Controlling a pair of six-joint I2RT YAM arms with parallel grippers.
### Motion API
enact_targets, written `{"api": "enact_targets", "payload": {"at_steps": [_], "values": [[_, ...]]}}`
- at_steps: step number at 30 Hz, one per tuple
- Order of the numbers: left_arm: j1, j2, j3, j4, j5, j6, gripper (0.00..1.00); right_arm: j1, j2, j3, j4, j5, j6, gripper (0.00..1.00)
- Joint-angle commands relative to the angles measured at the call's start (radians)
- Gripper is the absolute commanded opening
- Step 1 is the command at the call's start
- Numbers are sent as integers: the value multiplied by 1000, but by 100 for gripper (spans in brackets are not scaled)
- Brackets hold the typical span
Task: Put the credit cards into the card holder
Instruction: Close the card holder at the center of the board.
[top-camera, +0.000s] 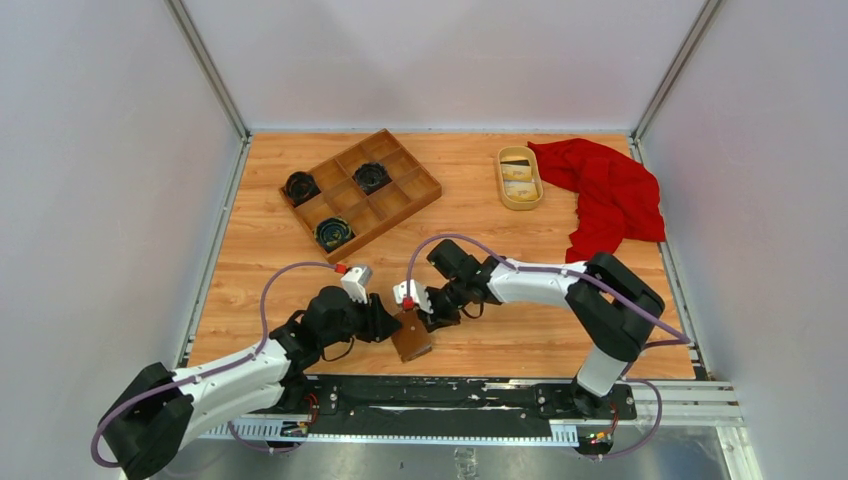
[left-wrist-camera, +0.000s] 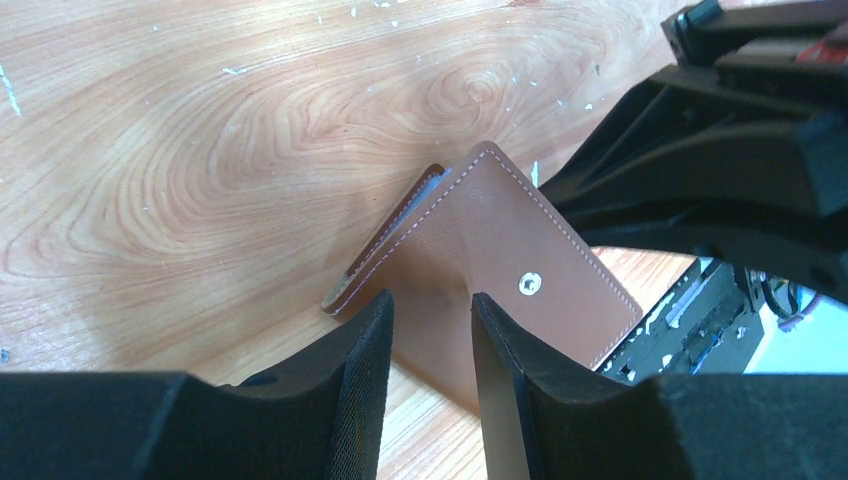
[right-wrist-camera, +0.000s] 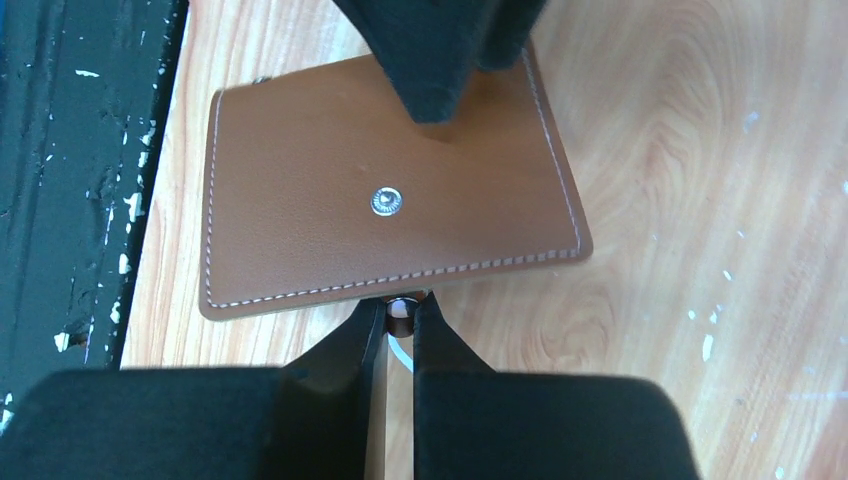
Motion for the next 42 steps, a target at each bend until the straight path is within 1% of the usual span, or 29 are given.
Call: {"api": "enact_targets", "payload": {"at_steps": [1,7,10,14,17,19,24,27,29,30,33,35,37,42], "values": [[4,23,-17,-33,2,22,40,-67,-50,-32,56,-90,59,0],[4,51,4,-34,16,38,40,-108,-75,-44,83,-159,106,0],[4,51,18,-34,23,47,41,-138,-97,-70,131,-208,137,0],[4,80,50,-34,22,63,41,-152,-89,-77,146,-238,146,1],[4,153,91,-33,32,77,41,-152,-66,-66,128,-250,133,5],[4,233,121,-33,37,82,41,-152,-57,-63,114,-244,117,7],[4,388,200,-35,55,84,41,-151,-42,-53,85,-222,94,10],[4,445,227,-36,51,87,41,-153,-30,-39,49,-207,70,16],[3,485,235,-37,45,86,41,-157,-27,-26,17,-190,42,22],[4,503,238,-36,43,86,40,-163,-33,-19,-3,-180,26,27],[4,559,243,-36,53,87,38,-202,-69,-4,-43,-170,12,44],[4,588,247,-37,55,90,36,-222,-94,1,-77,-161,0,51],[4,600,248,-36,52,92,36,-235,-116,10,-118,-158,-9,53],[4,588,246,-39,33,94,34,-262,-130,73,-239,-164,14,54]]}}
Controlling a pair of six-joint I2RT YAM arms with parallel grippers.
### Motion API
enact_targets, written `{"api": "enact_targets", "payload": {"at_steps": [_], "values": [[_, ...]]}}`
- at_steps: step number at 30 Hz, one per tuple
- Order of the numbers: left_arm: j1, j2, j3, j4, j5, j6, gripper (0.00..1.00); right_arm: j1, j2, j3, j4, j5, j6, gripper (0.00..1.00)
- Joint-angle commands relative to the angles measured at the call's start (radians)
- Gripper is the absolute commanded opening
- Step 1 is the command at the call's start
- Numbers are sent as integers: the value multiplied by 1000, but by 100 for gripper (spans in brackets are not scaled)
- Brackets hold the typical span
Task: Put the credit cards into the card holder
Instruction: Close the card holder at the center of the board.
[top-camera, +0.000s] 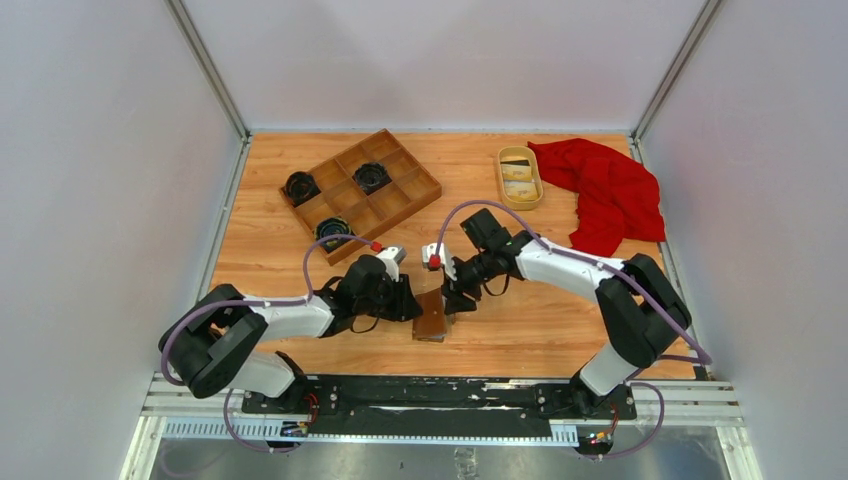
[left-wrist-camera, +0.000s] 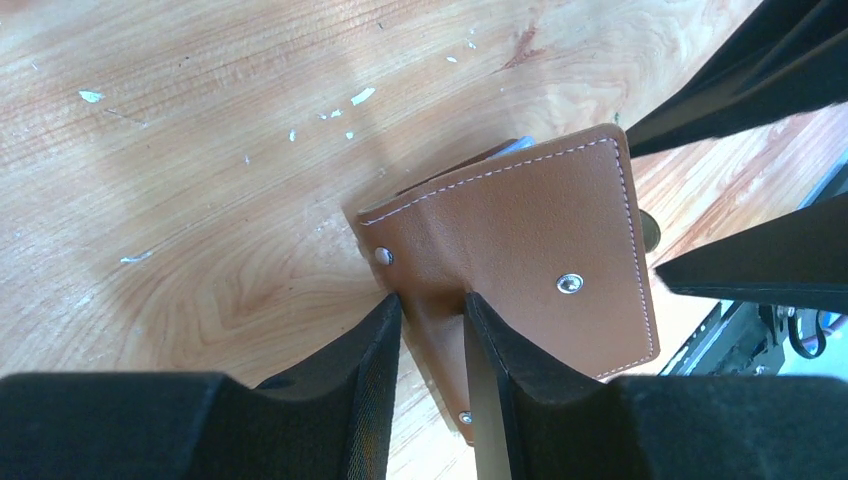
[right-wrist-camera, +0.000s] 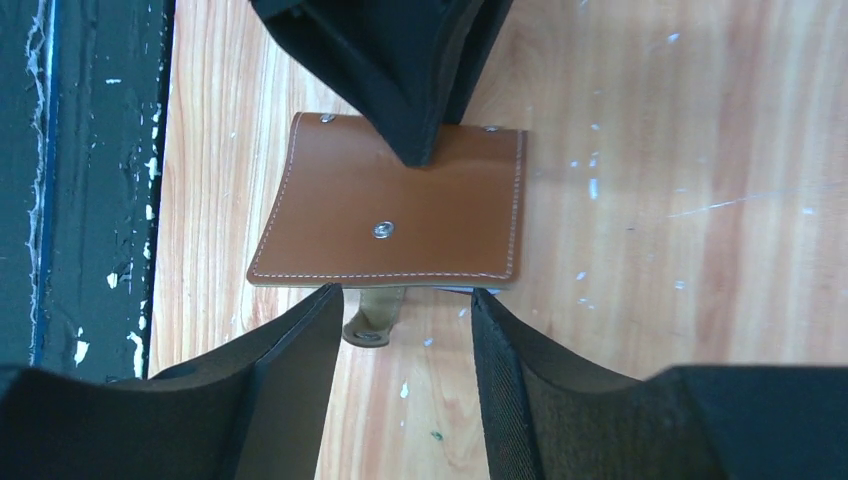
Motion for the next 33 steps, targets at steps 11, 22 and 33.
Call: {"api": "enact_targets", "payload": {"at_steps": [11,22,33], "values": [[-4,70,-13,-164,-42,40,32,-120,65,145,-280,-108,240,52],[-7,-49,-9,-173,-46,-8,38,-163,31,99,-279,-80,546,51],[-7,-307,17,-327,-117,16,56,-150,82,36,-211,-53,813,48]]}}
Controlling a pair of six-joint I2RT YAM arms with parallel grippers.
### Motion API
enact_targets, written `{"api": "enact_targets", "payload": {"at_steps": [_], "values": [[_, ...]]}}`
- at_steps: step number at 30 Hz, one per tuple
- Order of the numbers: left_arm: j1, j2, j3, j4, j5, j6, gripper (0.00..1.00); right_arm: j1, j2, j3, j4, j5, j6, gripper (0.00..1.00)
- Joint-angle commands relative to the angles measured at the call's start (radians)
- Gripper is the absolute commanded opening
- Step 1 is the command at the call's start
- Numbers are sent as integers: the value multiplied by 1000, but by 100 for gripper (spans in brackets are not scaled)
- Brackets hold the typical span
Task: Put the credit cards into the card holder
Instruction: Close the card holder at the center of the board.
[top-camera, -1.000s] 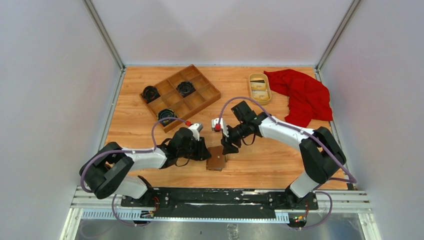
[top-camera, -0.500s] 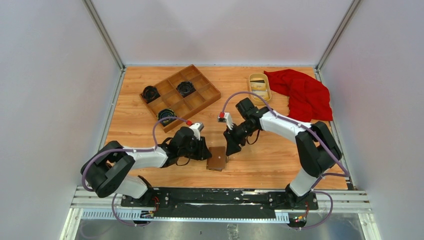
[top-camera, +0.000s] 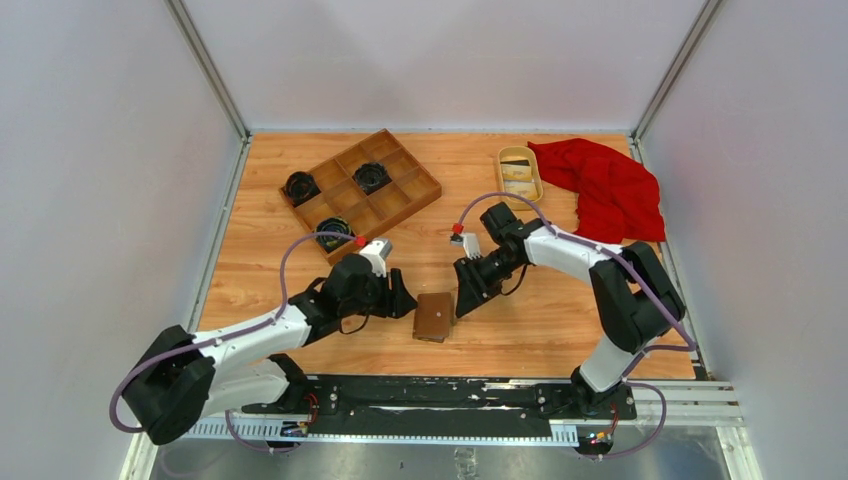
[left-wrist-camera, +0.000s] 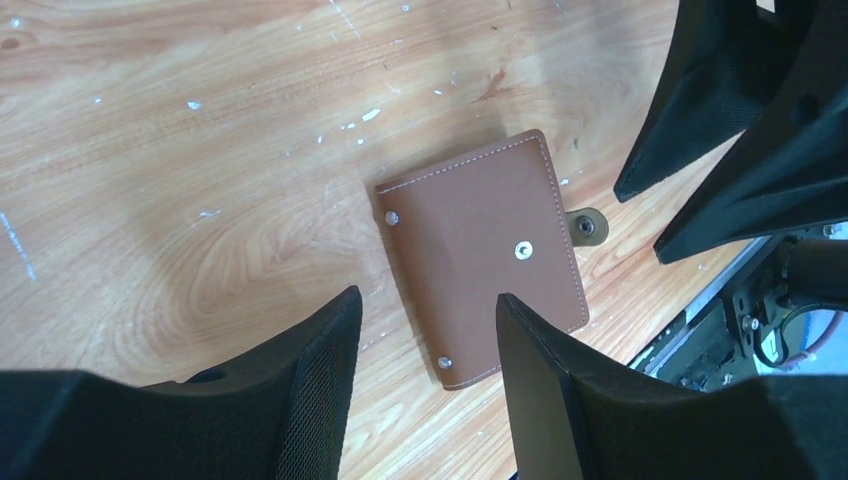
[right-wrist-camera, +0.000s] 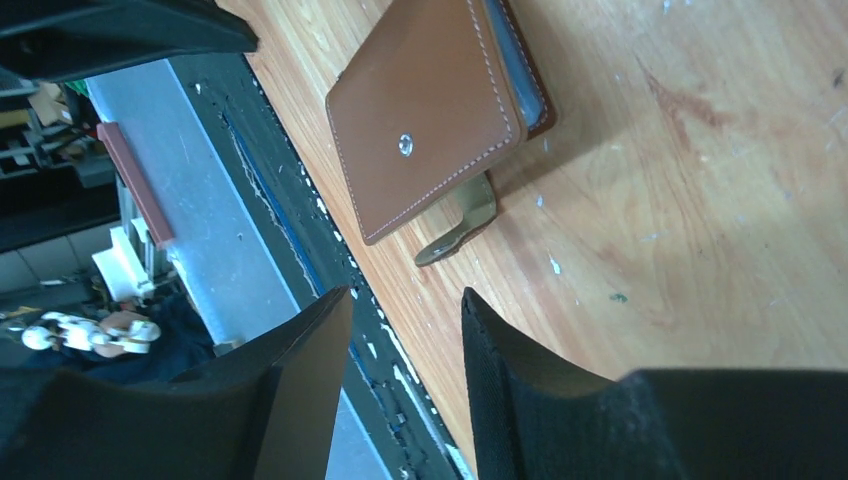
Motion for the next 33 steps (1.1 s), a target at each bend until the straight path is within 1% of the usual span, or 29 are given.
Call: {"api": "enact_targets", "payload": {"at_steps": [1,4,7,11,19,21,22,26,30,33], "values": [[-4,-30,-3,-139,-29,21,56,16,25,-21,28,37,149,47],[-4,-10,-48,-140,-7,7,55,34,48,-10,32,63,171,43],[-4,5,-80,-129,3,-1,54,41,74,4,34,80,186,42],[-6,4,-90,-124,13,-8,54,43,109,20,34,107,197,40],[-29,156,-58,-38,64,-1,53,44,109,41,26,123,144,11],[-47,186,-51,-18,68,-7,53,44,109,60,13,143,104,3],[-71,221,-36,5,72,-15,53,44,128,111,-25,179,26,0],[-92,266,2,33,74,-19,53,47,178,209,-90,239,-106,0],[-103,334,62,68,76,-19,53,48,261,364,-187,310,-243,0],[-109,393,101,107,79,-25,53,48,316,448,-233,352,-332,2]]}}
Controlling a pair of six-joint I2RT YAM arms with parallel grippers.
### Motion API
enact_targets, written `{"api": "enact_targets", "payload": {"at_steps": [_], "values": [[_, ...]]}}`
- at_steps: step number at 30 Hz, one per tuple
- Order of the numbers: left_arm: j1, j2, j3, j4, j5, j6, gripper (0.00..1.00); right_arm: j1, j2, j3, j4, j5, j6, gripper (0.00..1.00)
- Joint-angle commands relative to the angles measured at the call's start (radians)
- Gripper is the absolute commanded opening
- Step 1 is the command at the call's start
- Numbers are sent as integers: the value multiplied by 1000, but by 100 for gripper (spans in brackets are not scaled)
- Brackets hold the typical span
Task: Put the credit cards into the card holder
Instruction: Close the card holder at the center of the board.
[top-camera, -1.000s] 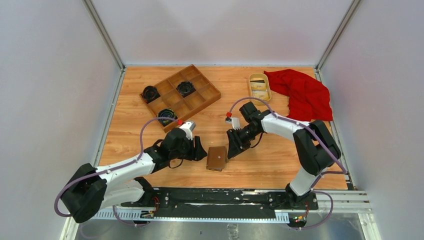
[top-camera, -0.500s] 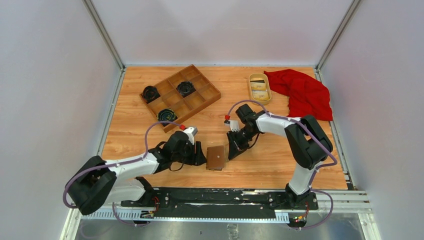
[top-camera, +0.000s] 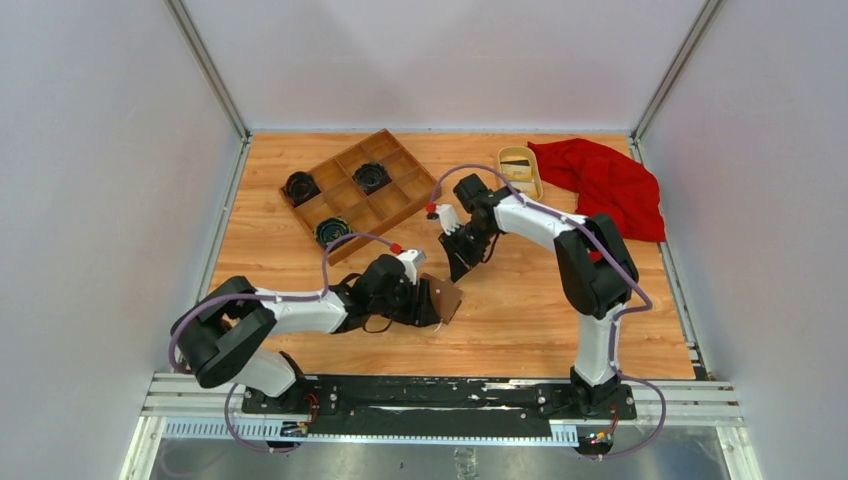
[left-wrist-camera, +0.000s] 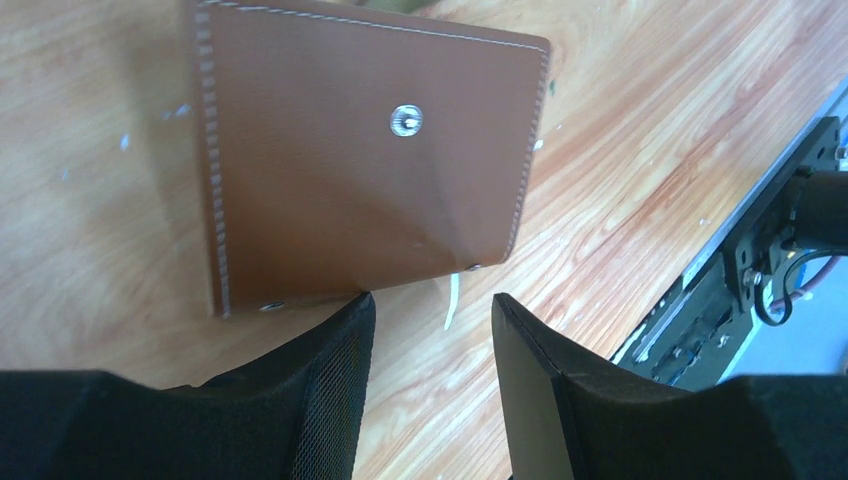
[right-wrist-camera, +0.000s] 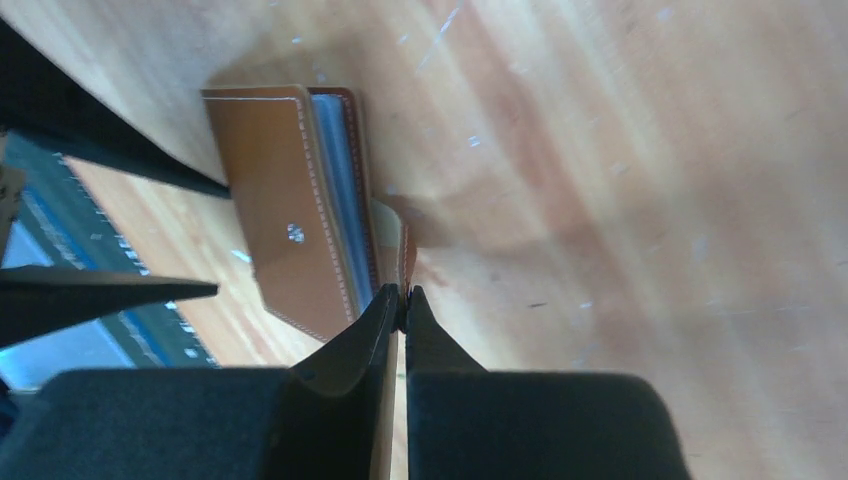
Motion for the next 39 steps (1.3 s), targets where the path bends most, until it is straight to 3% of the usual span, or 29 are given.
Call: {"api": "enact_targets", "payload": {"at_steps": [1,6,13,17,18,19,20,22,26,29,35,39], "values": [[-14,94,36,-16,-8,2,53,15,80,115,-134,101,-205,5],[-14,-54,-13,-17,-67,32,52,-8,121,196,-241,96,-300,31],[-9,-507,-172,-25,-156,181,56,-74,-31,192,-216,78,-389,43],[-1,-744,-193,-52,-217,302,83,-86,-202,182,-168,114,-445,43],[3,-776,-195,-55,-235,327,96,-89,-255,166,-111,130,-450,43],[8,-807,-195,-60,-264,330,99,-91,-308,143,-77,143,-462,43],[19,-826,-194,-62,-272,333,100,-94,-355,113,-4,157,-471,50],[62,-825,-175,-67,-207,350,100,-97,-416,48,92,178,-428,75],[190,-667,-51,-180,-45,317,99,-97,-373,22,7,-108,-413,95],[257,-503,69,-270,102,310,96,-98,-299,16,-41,-265,-333,93],[282,-241,406,-628,205,535,91,-105,-211,-55,44,-234,-227,85],[285,-169,392,-597,244,571,86,-105,-141,-53,50,-233,-217,75]]}}
